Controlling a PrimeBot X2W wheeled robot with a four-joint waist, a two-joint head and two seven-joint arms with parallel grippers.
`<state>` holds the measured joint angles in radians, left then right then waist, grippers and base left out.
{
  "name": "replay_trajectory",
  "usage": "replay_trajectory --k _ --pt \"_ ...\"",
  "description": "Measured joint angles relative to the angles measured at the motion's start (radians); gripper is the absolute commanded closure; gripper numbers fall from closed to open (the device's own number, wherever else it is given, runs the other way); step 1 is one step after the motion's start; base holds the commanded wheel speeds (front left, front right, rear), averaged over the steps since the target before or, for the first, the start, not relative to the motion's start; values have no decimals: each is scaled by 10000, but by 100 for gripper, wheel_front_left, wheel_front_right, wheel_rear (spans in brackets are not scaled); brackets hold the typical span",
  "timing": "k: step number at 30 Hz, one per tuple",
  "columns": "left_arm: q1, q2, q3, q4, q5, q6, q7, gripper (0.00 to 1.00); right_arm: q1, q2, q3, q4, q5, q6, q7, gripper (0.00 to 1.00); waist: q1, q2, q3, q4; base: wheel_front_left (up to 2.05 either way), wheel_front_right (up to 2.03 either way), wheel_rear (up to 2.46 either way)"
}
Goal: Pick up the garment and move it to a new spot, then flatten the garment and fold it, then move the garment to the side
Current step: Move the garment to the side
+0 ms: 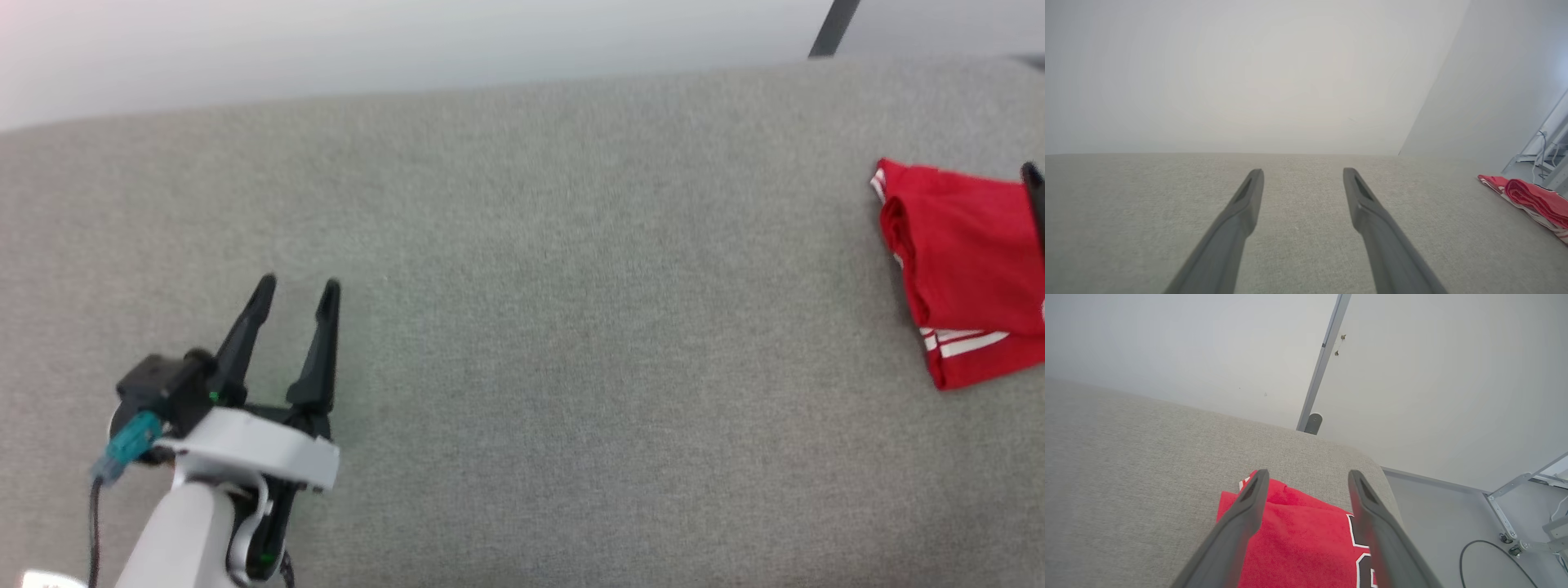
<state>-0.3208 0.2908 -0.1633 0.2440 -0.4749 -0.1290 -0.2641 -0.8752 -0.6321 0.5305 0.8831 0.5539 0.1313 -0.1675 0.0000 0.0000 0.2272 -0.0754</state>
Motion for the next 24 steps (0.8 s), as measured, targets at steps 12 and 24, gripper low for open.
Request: replay_trajectory --k 12,24 --pt "1763 -25 1147 -288 63 61 0 0 2346 558 -1429 -1304 -533 0 -880 0 0 0 -1634 334 0 0 0" --pt "3072 -232 2017 -658 278 50 0 0 5796 1787 -4192 -4238 -2173 0 -915 0 0 1 -2617 771 0 0 0"
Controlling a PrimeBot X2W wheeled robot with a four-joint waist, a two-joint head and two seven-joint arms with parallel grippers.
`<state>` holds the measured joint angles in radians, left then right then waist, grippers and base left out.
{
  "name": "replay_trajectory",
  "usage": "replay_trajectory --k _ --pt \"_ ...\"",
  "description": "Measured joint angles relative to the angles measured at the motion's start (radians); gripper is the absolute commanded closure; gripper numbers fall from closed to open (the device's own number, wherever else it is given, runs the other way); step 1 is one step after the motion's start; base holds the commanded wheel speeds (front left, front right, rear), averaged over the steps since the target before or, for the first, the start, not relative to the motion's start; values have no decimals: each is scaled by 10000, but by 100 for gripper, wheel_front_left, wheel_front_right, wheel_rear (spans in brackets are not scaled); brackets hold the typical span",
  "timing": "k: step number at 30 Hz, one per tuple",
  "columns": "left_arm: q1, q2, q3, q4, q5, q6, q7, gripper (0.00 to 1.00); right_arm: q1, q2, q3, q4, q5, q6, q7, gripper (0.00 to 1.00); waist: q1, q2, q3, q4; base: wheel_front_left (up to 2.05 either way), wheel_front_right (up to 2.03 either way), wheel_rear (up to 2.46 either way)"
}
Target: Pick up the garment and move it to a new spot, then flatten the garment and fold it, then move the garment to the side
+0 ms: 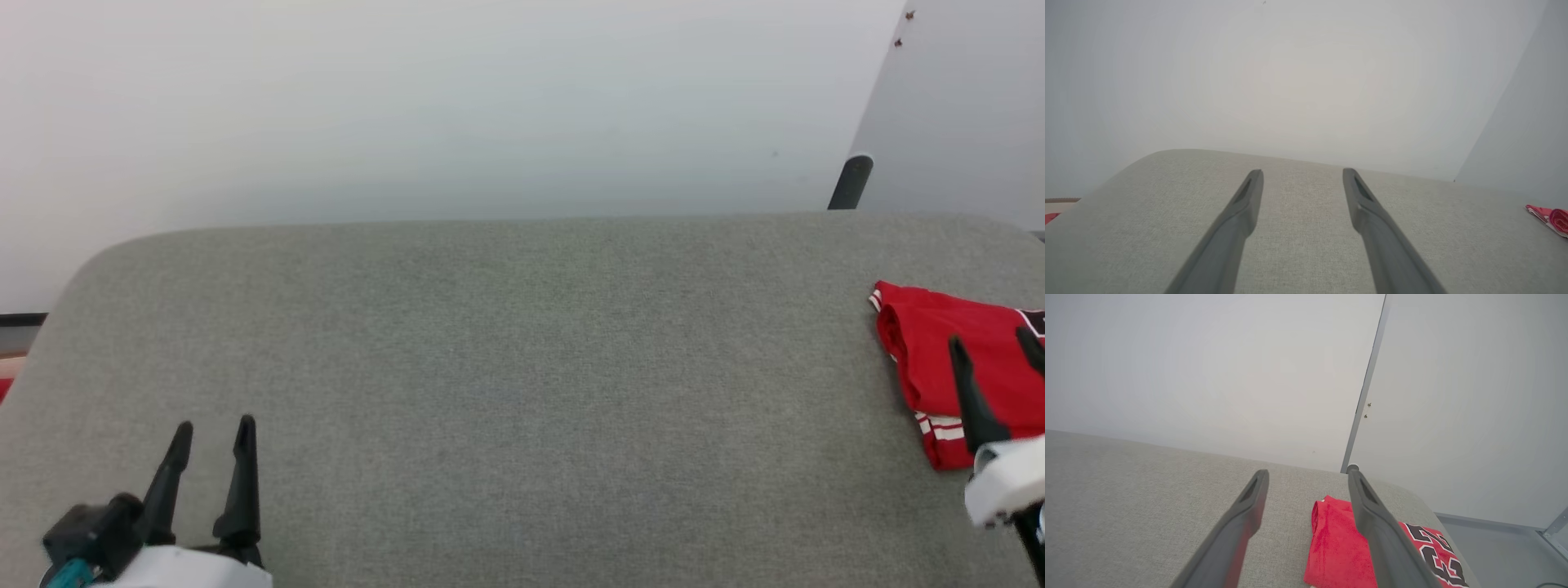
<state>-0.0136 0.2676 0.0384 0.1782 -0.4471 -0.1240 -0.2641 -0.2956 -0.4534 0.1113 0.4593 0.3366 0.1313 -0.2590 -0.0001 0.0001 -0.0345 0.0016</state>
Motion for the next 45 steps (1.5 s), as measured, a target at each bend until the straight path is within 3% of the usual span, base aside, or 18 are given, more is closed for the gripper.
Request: replay_trajectory --k 11,16,45 --pt "846 -299 464 -364 -46 -40 0 0 2531 1267 -1455 -2667 -863 0 888 0 0 0 -222 222 0 0 0" --pt "1059 -144 255 -454 -230 -50 0 0 3236 1639 -1818 -3373 -1085 0 1175 0 0 0 -234 248 0 0 0" --pt "1101 125 -50 -600 81 -50 0 0 4050 2100 -2201 -4036 -1243 0 1406 0 0 0 -147 336 0 0 0"
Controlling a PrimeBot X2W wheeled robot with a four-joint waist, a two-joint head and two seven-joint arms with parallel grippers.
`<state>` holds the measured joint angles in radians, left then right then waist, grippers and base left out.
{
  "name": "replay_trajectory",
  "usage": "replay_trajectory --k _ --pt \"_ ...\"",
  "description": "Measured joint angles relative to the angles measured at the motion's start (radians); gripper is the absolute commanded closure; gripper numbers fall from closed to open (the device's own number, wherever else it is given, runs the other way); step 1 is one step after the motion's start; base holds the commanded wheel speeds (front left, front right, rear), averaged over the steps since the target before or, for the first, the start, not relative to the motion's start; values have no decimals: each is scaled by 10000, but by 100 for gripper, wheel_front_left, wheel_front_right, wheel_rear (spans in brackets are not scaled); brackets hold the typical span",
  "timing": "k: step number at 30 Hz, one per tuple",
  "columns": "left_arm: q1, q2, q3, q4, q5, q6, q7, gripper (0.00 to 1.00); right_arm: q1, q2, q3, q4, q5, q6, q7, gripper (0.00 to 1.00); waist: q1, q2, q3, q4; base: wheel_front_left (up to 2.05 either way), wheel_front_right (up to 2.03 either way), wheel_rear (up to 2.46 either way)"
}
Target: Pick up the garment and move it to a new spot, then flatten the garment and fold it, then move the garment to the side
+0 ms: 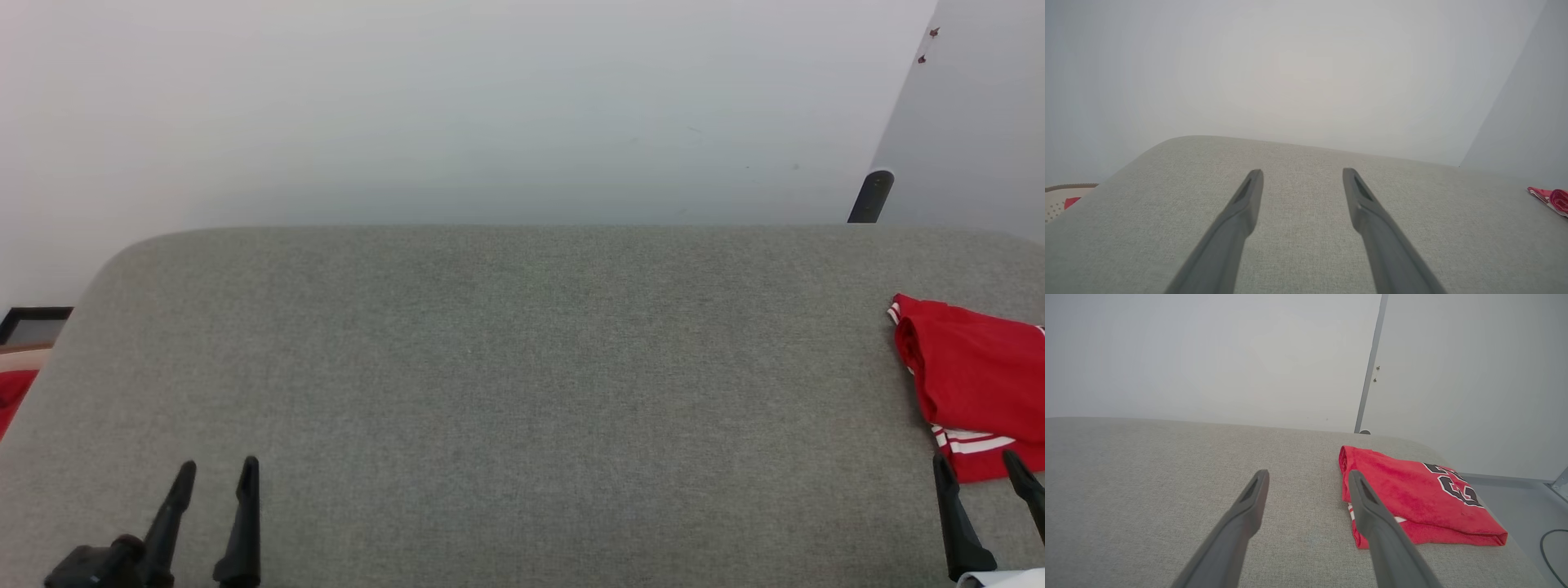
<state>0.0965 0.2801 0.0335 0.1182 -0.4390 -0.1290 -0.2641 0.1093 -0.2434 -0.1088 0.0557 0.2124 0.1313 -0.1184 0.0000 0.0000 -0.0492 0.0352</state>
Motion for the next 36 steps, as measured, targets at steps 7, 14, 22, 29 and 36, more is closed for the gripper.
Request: replay_trajectory --k 7,14,22,29,36 --pt "147 -265 27 217 196 0 0 100 83 171 59 322 -15 0 27 100 0 0 10 4 0 0 0" --pt "212 -533 13 462 -633 0 307 100 80 387 81 654 943 0 259 100 0 0 34 -13 0 0 0" --pt "12 -727 92 554 -1862 0 681 100 -46 571 81 755 2353 0 487 100 0 0 67 -36 0 0 0" --pt "-196 -878 157 617 -2828 0 984 100 -269 685 81 859 3528 0 658 100 0 0 95 -55 0 0 0" --pt "-371 -1030 226 683 -3741 2 1266 100 -442 825 71 972 4617 0 809 100 0 0 123 -75 0 0 0"
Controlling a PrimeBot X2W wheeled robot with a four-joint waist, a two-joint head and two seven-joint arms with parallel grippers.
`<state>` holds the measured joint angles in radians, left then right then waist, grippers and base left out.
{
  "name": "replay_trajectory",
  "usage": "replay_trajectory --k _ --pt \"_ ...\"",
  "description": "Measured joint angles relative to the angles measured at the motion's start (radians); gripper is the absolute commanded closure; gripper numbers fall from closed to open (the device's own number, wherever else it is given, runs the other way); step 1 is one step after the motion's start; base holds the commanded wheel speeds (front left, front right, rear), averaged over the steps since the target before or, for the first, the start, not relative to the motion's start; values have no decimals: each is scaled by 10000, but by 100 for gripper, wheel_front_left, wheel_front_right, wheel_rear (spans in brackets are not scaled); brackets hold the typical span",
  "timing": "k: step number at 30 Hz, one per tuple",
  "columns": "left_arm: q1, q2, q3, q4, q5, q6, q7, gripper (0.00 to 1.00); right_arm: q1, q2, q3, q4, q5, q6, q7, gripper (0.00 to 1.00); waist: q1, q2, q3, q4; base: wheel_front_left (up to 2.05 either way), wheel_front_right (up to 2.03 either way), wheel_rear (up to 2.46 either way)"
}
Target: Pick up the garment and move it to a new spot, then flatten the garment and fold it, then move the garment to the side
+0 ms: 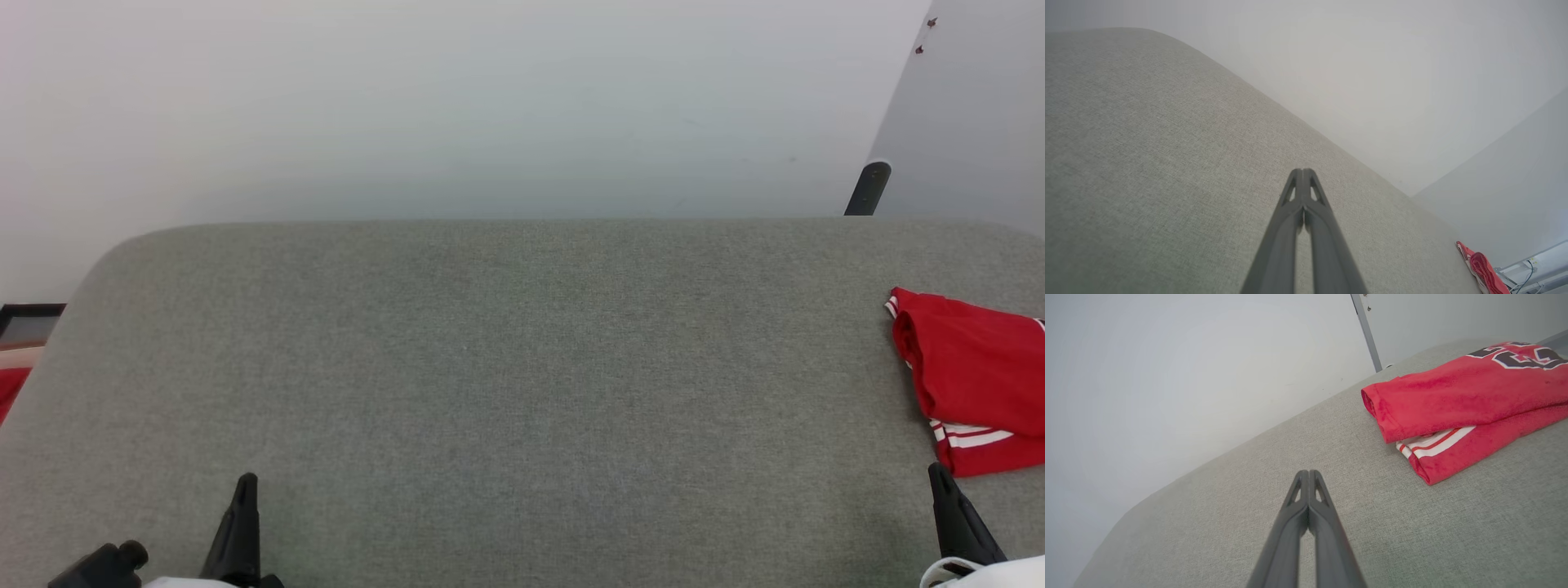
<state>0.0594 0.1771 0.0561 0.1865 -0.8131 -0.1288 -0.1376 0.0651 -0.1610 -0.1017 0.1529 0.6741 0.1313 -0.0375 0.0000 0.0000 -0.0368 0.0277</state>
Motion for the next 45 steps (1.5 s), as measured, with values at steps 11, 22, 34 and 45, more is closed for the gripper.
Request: replay_trajectory --k 11,22,34,45 --pt "-255 -190 102 113 -1292 0 416 100 -258 171 -25 151 1463 0 251 100 0 0 45 -31 0 0 0" --pt "-524 -385 178 188 -2449 0 775 100 -547 345 -42 288 2821 -2 468 100 0 0 90 -62 0 0 0" --pt "-761 -558 257 259 -3572 -2 1126 100 -769 489 -54 399 4186 -2 669 100 0 0 138 -96 0 0 0" --pt "-952 -711 328 326 -4481 -2 1434 100 -969 619 -67 516 5221 -2 849 100 0 0 182 -126 0 0 0"
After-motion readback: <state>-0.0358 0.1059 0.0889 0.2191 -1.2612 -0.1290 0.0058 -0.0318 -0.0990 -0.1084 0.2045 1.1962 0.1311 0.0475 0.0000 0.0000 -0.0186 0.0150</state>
